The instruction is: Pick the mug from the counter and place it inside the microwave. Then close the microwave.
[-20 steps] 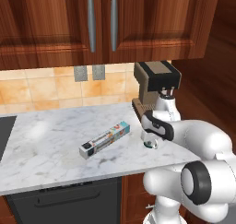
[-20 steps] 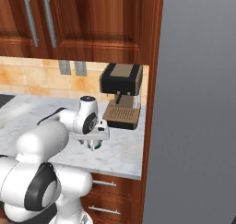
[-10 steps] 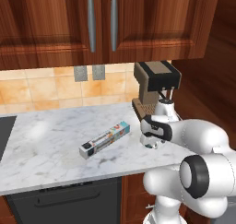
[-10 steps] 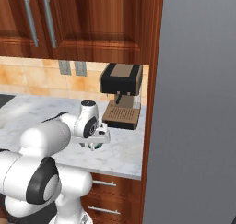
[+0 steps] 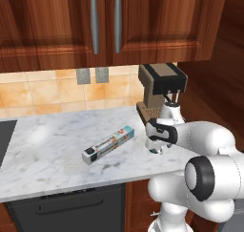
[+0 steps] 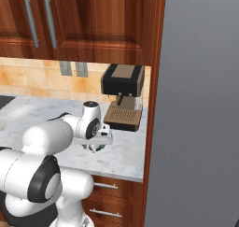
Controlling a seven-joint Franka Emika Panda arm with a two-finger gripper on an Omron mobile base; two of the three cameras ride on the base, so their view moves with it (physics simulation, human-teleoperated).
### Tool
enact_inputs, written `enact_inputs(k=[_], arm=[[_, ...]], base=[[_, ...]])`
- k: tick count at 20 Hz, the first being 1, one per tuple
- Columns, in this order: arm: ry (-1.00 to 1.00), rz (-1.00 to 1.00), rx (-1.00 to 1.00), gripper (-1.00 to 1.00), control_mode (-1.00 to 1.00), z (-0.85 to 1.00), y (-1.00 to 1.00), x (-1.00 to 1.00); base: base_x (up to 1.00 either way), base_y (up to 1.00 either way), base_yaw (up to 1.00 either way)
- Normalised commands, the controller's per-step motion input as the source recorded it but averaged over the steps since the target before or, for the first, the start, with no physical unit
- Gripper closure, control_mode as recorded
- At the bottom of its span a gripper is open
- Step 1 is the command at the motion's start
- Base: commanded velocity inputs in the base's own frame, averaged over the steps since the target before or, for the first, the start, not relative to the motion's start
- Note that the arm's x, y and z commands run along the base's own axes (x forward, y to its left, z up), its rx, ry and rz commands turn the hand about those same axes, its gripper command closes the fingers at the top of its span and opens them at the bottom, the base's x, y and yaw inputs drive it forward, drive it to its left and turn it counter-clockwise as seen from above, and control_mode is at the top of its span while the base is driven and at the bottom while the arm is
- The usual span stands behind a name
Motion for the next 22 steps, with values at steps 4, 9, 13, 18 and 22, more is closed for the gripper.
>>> enact_inputs(k=[4, 9, 13, 18, 22], arm=[[0.0, 0.0, 0.0, 1.0, -1.0, 0.0, 0.0, 0.0], [0.0, 0.0, 0.0, 1.0, -1.0, 0.0, 0.0, 0.0], [0.0, 0.0, 0.0, 1.0, -1.0, 0.0, 0.0, 0.0], [-0.03, 0.0, 0.0, 1.0, -1.0, 0.24, 0.01, -0.34], [-0.02, 0.0, -0.02, 1.0, -1.0, 0.72, 0.03, -0.42]], base=[[0.0, 0.0, 0.0], [0.0, 0.0, 0.0], [0.0, 0.0, 0.0], [0.0, 0.0, 0.0], [0.0, 0.0, 0.0]])
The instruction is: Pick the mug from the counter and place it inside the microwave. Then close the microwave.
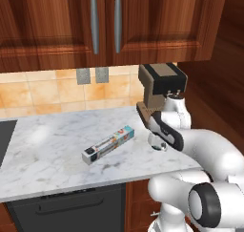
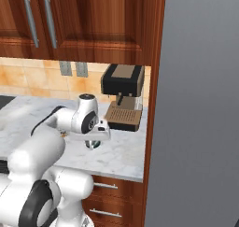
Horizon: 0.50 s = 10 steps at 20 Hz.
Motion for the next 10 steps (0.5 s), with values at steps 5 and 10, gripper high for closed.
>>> enact_inputs(k=[5, 10], arm=[[0.0, 0.0, 0.0, 1.0, -1.0, 0.84, 0.0, -0.32], [-0.01, -0.05, 0.0, 1.0, -1.0, 0.72, 0.04, -0.26]], base=[[0.0, 0.0, 0.0], [0.0, 0.0, 0.0]])
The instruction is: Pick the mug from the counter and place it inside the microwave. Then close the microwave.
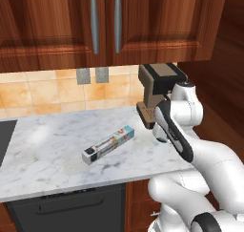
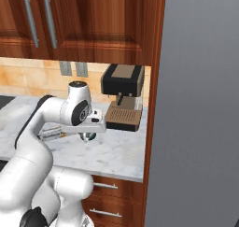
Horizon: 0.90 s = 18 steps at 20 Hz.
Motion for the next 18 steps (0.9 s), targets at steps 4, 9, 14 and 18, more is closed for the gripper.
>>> enact_inputs(k=[4, 9, 14, 18], arm=[[-0.08, -0.06, 0.0, 1.0, -1.0, 0.73, 0.19, -0.53], [-0.06, -0.08, 0.0, 1.0, -1.0, 0.6, 0.16, -0.54], [-0.1, -0.1, 0.0, 1.0, -1.0, 0.41, 0.03, -0.77], [-0.06, -0.04, -0.01, 1.0, -1.0, 0.08, 0.0, -0.36]], base=[[0.0, 0.0, 0.0], [0.0, 0.0, 0.0], [0.0, 0.0, 0.0], [0.0, 0.0, 0.0]])
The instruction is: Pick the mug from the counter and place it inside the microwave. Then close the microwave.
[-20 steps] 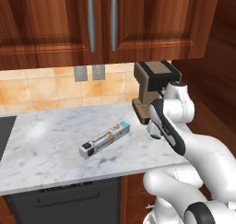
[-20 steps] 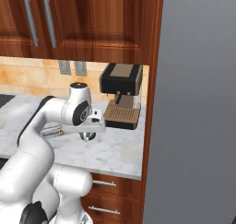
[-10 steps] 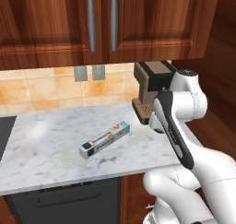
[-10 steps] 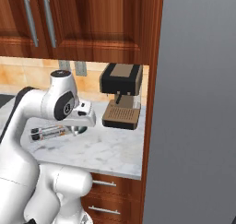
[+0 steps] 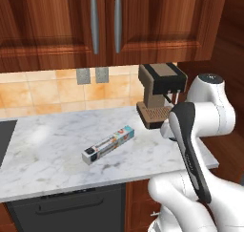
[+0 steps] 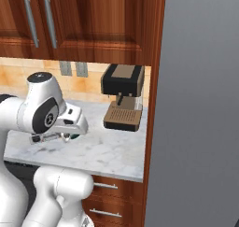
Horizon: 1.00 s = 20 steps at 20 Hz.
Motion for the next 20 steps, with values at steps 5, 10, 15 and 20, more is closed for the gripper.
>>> enact_inputs(k=[5, 10, 15, 20], arm=[[0.0, 0.0, 0.0, 1.0, -1.0, 0.0, 0.0, 0.0], [0.0, 0.0, 0.0, 1.0, -1.0, 0.0, 0.0, 0.0], [0.0, 0.0, 0.0, 1.0, 1.0, 0.0, 0.0, 0.0], [0.0, 0.0, 0.0, 1.0, 1.0, 0.0, 0.0, 0.0]], base=[[0.0, 0.0, 0.0], [0.0, 0.0, 0.0], [-0.41, 0.11, 0.0], [-0.6, 0.39, 0.0]])
